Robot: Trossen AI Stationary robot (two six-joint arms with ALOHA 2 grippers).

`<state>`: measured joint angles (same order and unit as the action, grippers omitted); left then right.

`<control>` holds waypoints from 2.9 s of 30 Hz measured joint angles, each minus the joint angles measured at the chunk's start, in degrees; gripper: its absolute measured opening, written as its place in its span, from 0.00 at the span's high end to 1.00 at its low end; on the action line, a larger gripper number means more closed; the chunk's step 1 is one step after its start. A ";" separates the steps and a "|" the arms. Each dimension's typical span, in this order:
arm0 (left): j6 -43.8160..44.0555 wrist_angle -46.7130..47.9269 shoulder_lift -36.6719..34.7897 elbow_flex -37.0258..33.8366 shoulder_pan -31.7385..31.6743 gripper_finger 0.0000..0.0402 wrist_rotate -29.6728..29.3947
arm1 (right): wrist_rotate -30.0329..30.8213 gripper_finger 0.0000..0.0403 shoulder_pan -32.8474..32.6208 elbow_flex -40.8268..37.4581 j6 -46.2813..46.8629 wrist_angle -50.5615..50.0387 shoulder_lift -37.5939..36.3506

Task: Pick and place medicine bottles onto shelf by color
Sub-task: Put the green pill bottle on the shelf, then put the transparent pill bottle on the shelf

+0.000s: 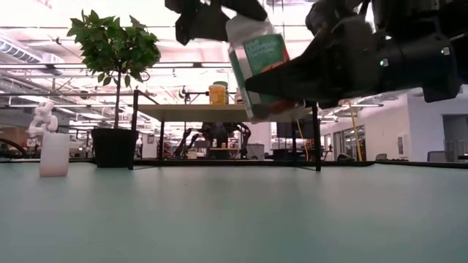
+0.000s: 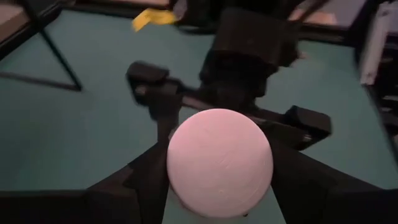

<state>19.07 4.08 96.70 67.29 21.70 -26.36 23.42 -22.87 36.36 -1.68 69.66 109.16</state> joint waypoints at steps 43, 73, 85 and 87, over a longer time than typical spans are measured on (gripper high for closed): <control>-12.02 43.29 -2.01 26.97 -42.05 0.38 14.94 | 15.52 0.06 -0.70 -12.92 8.81 -23.62 -27.98; -10.36 45.98 -9.08 26.82 -39.52 0.22 15.71 | 15.30 0.06 -0.81 -12.92 9.56 -23.60 -27.93; 24.49 63.16 -15.18 8.13 -14.92 0.36 0.90 | 12.20 0.06 -0.85 -12.92 9.44 -23.60 -27.93; 31.78 63.07 -14.95 3.40 -10.51 0.38 1.04 | 11.91 0.06 -0.85 -12.92 9.56 -23.60 -27.93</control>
<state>50.85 67.15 81.75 70.69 11.19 -25.32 35.33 -23.73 23.44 7.88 46.06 81.23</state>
